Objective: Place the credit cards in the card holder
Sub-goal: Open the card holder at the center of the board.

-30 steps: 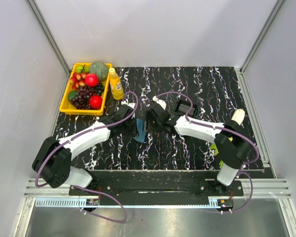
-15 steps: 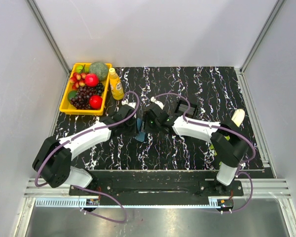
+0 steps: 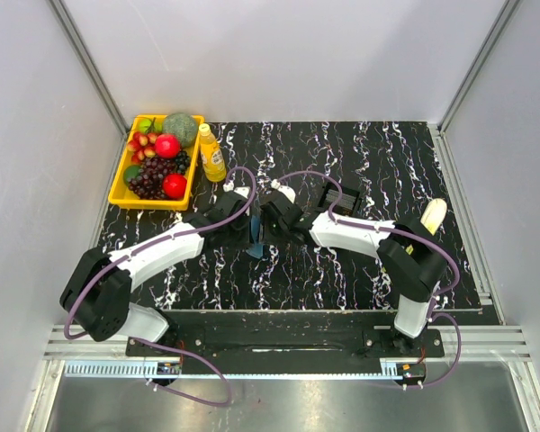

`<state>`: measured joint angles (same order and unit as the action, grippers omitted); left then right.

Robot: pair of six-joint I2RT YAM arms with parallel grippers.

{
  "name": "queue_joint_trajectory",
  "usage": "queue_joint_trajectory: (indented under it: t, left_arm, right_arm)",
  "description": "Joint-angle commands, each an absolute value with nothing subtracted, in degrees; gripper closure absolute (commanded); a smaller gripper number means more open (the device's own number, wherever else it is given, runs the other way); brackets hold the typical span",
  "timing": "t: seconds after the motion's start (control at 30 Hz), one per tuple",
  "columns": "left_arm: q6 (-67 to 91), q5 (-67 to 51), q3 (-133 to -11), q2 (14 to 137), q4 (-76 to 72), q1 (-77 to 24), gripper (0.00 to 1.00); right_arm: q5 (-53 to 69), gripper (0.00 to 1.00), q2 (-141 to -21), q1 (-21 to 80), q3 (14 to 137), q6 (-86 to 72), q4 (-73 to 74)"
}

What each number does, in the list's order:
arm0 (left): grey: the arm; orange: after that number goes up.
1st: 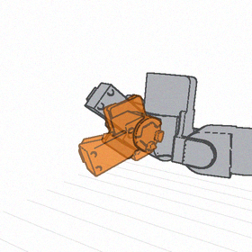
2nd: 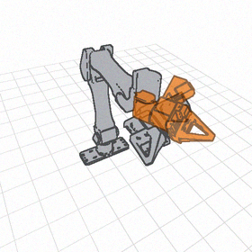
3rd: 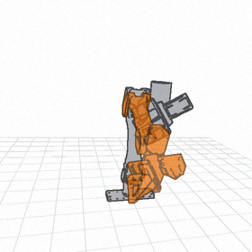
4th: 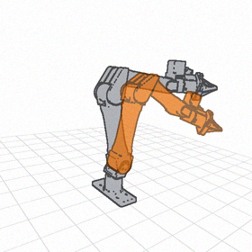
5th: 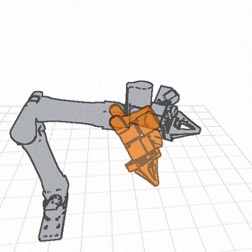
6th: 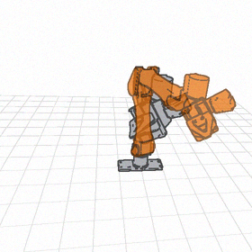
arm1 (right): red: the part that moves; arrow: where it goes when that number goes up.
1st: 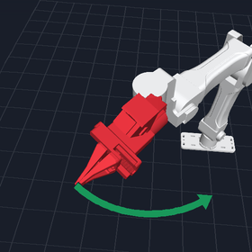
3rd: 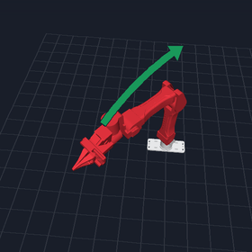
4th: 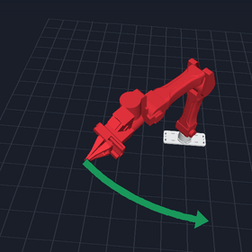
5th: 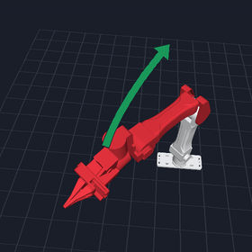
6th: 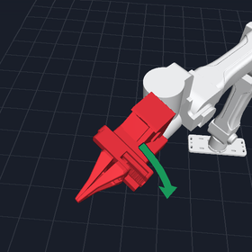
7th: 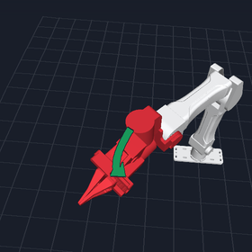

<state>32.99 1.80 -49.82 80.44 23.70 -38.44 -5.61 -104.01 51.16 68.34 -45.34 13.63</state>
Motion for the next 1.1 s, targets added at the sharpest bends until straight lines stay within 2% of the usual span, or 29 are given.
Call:
queue_joint_trajectory:
  t: [0.0,0.33,0.5,0.77,0.83,0.93,1.07]
  left_arm:
    - [32.8,-2.1,-53.1,80.7,20.4,-39.6,1.00]
    - [32.8,-3.9,-53.5,82.0,20.1,-40.7,1.00]
    - [32.7,-6.0,-52.6,81.6,18.1,-41.0,1.00]
    - [32.8,-6.9,-52.5,82.4,17.3,-41.4,1.00]
    - [32.8,-6.7,-52.5,82.4,17.3,-41.4,1.00]
    - [32.6,-6.8,-52.4,82.4,17.3,-41.4,1.00]
    - [32.5,-4.9,-51.9,82.2,18.0,-41.5,1.00]
  right_arm:
    - [-9.7,0.59,-104.4,51.9,71.7,-42.6,11.5]
    - [-11.4,0.63,-100.9,51.9,66.0,-41.7,2.0]
    - [-13.0,0.65,-103.0,51.6,66.4,-40.8,2.4]
    - [-13.5,0.82,-105.1,51.5,67.2,-39.3,1.8]
    - [-13.8,0.93,-105.1,51.5,67.4,-38.6,1.8]
    - [-14.5,1.00,-105.6,51.2,67.8,-38.6,3.1]
    - [-15.6,1.00,-105.6,50.5,67.4,-38.8,4.3]
